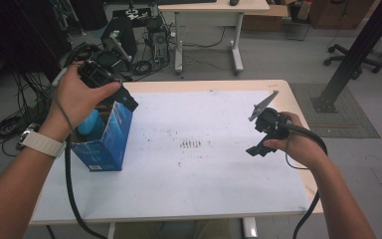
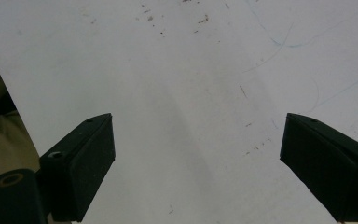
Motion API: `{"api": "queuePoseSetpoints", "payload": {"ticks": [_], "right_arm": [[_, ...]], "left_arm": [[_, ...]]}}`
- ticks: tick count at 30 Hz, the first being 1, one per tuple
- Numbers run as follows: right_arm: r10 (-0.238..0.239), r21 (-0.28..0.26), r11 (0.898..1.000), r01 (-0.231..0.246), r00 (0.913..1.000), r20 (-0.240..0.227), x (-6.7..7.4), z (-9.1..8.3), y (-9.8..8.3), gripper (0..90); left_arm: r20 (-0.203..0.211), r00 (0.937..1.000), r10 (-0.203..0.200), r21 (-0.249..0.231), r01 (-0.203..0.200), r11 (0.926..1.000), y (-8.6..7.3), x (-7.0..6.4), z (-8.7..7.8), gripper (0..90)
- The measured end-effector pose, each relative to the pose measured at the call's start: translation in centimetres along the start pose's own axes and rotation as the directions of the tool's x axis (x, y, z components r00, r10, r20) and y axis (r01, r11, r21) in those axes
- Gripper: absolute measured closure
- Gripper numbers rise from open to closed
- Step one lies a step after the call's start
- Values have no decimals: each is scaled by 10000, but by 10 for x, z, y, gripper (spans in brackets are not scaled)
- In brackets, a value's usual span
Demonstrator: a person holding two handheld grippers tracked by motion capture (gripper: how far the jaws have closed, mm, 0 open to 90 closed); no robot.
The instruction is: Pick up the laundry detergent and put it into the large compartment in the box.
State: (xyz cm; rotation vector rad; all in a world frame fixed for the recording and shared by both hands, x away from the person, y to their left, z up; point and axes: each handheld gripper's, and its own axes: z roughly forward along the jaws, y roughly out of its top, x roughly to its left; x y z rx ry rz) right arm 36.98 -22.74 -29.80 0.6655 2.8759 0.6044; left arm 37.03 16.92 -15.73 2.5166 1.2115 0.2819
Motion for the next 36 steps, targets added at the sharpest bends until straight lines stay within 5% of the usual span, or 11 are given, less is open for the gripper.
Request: {"api": "queuePoseSetpoints", "payload": {"ticks": [6,13,19,28,36], "right_arm": [[20,15,10000,-20,10000,-12,0,0,0,102],[19,-7,10000,-19,10000,-23,-1,1,2,102],[-10,-12,10000,10,10000,-18,0,2,5,102],[-5,-35,10000,5,10000,-31,1,2,5,102],[1,-40,10000,-1,10000,-42,-2,3,4,102]], "left_arm": [[435,9968,671,-86,-667,9977,3,-13,9,87],[820,9849,1525,-117,-1521,9883,4,-25,20,86],[1145,9763,1838,-103,-1838,9829,3,-32,26,86],[1451,9513,2721,-123,-2732,9619,3,-48,32,86],[1565,9369,3126,-133,-3144,9492,3,-63,40,86]]}}
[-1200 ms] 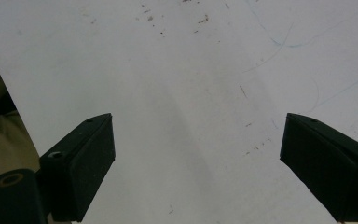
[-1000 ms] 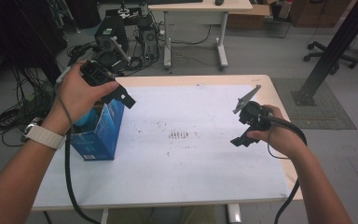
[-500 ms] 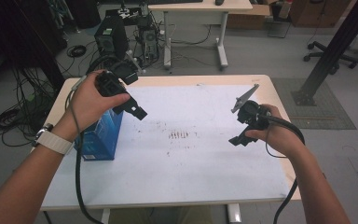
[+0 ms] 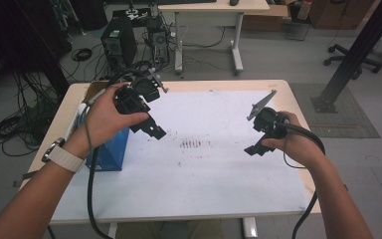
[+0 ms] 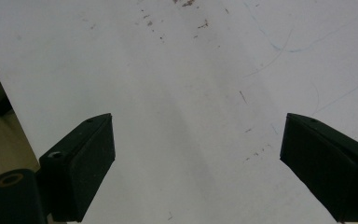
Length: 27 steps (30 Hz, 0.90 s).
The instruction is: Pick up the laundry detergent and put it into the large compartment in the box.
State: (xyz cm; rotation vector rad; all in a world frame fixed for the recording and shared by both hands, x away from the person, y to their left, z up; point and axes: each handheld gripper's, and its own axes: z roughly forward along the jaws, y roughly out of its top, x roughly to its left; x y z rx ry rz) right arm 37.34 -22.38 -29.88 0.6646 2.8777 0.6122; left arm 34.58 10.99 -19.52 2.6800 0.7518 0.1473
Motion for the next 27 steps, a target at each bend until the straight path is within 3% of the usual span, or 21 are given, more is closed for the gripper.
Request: {"api": "queuePoseSetpoints", "payload": {"ticks": [11,27], "right_arm": [[-30,-12,10000,30,10000,-21,0,1,1,101],[-103,22,9999,103,9999,-103,0,8,5,101]], "left_arm": [[67,9984,567,-37,-567,9984,0,-11,9,86],[106,9973,733,-27,-733,9973,-2,-15,17,86]]}}
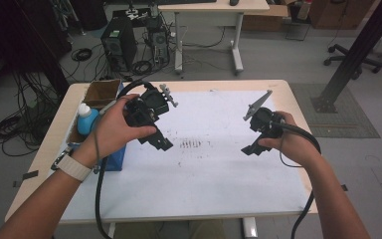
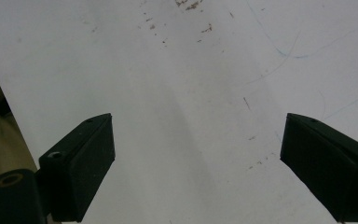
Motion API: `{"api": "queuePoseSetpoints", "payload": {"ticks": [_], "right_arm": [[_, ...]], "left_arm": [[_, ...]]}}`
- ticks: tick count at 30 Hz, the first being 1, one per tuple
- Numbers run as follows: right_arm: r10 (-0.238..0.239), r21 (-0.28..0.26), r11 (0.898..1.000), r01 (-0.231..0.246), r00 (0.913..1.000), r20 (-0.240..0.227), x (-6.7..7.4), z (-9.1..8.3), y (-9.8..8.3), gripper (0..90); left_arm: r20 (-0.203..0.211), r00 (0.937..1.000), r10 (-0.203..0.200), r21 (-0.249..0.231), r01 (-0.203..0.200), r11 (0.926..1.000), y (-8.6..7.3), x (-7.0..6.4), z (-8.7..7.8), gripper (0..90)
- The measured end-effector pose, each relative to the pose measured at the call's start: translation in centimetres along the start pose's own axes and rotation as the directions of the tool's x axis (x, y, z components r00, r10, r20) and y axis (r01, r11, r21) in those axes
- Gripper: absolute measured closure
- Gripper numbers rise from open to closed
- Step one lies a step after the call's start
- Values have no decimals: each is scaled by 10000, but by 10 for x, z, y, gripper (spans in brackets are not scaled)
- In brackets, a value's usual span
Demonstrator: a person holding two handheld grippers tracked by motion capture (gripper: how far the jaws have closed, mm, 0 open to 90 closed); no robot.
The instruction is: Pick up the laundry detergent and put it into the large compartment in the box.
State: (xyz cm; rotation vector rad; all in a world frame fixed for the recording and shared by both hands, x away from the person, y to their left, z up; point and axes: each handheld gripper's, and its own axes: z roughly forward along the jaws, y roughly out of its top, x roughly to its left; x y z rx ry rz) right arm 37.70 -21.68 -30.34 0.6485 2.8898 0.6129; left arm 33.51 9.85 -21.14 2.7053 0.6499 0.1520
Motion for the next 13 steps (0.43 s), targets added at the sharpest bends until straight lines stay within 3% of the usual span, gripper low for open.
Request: {"api": "queuePoseSetpoints", "payload": {"ticks": [13], "right_arm": [[38,-65,10000,-38,10000,37,0,-2,-1,101]], "left_arm": [[7,10000,-75,-28,75,10000,-2,1,-1,86]]}}
